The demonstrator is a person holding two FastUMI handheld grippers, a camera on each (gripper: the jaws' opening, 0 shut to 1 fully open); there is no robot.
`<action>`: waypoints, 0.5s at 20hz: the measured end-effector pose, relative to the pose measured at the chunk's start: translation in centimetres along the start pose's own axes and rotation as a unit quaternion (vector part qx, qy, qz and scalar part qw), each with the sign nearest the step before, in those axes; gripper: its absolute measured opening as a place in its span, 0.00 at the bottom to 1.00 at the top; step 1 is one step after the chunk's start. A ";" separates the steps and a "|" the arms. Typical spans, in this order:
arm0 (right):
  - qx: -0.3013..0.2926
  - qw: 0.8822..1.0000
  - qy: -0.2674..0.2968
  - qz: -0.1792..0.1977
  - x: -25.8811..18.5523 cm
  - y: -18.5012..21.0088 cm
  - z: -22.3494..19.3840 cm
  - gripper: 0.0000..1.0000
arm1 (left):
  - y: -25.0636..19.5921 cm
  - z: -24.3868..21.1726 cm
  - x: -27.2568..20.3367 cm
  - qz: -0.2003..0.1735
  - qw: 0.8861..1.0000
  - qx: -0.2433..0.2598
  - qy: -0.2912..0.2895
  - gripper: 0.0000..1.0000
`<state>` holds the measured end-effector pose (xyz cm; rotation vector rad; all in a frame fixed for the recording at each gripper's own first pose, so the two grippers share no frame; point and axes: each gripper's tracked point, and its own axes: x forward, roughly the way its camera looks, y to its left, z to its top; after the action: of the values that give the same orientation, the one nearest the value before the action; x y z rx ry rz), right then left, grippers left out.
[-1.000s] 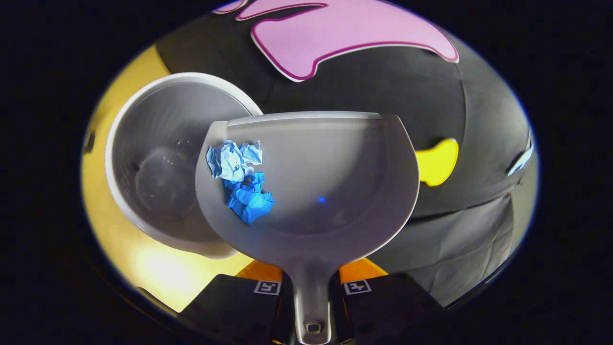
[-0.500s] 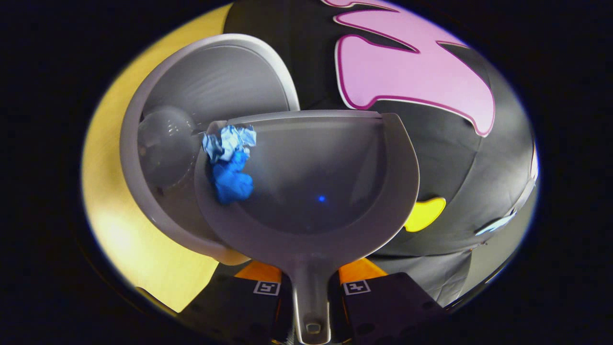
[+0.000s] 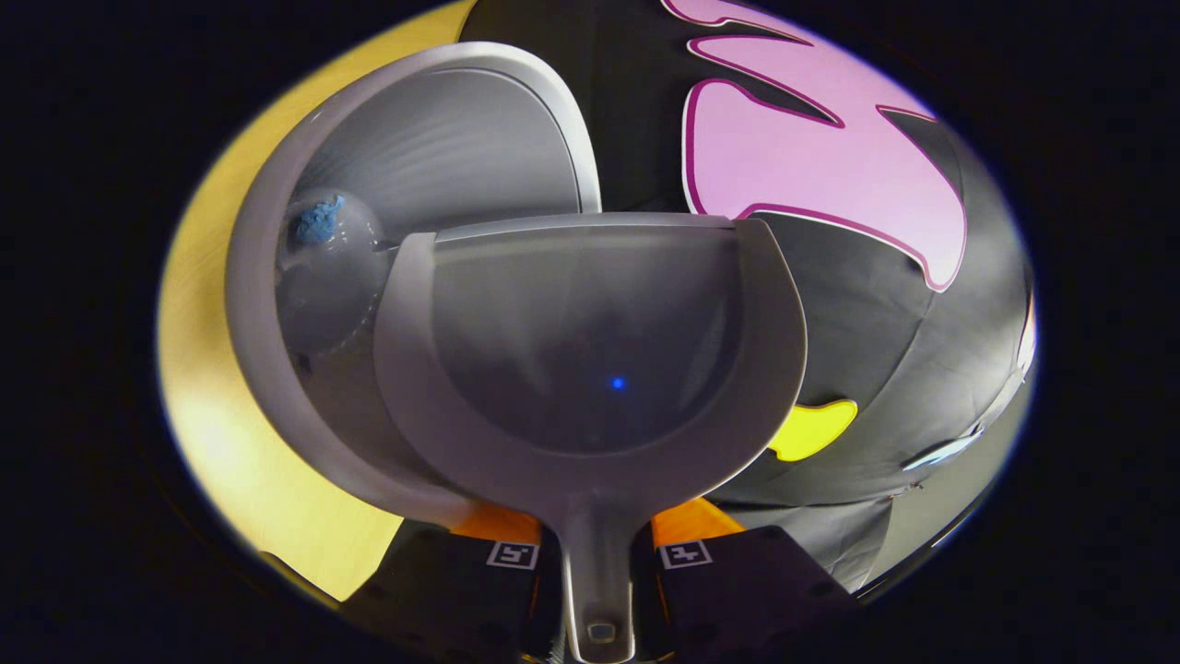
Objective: Pick up the small broom and dustpan from the desktop, sweep the trash into the dustpan with the broom, and then empty the trash into the garbage bin.
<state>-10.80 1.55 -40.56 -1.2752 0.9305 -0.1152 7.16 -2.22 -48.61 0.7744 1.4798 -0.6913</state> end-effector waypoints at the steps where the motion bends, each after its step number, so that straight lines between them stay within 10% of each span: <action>1: 0.012 1.000 0.004 0.010 -0.1 0.2 -0.1 0.33 | 0.0 0.0 0.0 0.000 1.000 0.000 0.001 0.22; 6: 0.181 0.976 0.033 0.117 -0.4 1.4 -0.8 0.33 | 0.0 0.0 0.0 0.000 1.000 -0.002 0.002 0.22; 10: 0.365 0.902 0.058 0.222 -1.3 1.9 -0.5 0.33 | 0.0 0.0 0.0 0.000 1.000 -0.004 0.001 0.23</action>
<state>-12.74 2.53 -41.52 -0.3490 1.1168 -0.1627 7.09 -2.21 -48.66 0.7707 1.4835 -0.6845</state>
